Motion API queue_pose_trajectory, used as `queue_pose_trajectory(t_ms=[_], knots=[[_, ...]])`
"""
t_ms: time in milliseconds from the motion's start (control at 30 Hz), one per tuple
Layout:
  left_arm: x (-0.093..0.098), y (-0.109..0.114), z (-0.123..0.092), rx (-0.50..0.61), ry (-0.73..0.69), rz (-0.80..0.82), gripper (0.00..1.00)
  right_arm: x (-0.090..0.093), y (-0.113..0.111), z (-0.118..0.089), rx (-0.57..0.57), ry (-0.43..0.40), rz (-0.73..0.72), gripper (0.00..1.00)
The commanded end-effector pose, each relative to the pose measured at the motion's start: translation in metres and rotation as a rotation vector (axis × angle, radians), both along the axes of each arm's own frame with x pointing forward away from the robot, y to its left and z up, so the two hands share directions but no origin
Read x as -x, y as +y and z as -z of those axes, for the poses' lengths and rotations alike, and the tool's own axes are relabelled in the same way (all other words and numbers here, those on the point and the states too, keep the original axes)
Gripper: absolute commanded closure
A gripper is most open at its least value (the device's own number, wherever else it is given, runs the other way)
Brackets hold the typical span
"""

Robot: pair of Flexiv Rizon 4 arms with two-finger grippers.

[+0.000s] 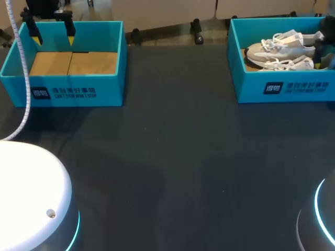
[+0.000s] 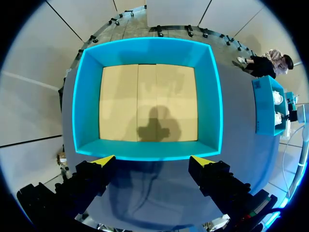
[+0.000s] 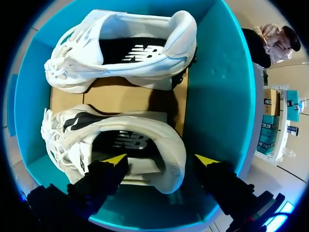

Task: Take the shoe out of the shoebox, open the shoe tongue, remove and reinsert the insole, then place the shoe into the shoebox

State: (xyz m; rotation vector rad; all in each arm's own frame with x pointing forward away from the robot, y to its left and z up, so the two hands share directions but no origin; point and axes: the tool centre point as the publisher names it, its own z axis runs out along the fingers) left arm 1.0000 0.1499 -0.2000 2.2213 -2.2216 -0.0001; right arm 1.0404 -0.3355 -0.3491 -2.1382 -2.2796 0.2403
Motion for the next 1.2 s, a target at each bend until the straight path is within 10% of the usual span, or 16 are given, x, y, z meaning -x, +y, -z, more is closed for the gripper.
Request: queue_pose_trajectory(t_ms=[33, 500, 733, 1000, 1200], knots=[[0.000, 0.000, 0.000, 0.000, 0.000, 0.000, 0.00, -0.002, -0.004, 0.003, -0.003, 0.003, 0.001, 0.04], [0.000, 0.000, 0.000, 0.000, 0.000, 0.000, 0.00, -0.003, 0.000, 0.015, -0.027, 0.020, 0.000, 0.17], [0.000, 0.000, 0.000, 0.000, 0.000, 0.000, 0.00, -0.001, 0.002, 0.018, -0.036, 0.026, 0.003, 0.36], [0.000, 0.000, 0.000, 0.000, 0.000, 0.000, 0.00, 0.000, 0.003, 0.020, -0.037, 0.026, 0.008, 0.99], [0.000, 0.000, 0.000, 0.000, 0.000, 0.000, 0.00, 0.002, 0.004, 0.020, -0.039, 0.021, 0.018, 1.00]])
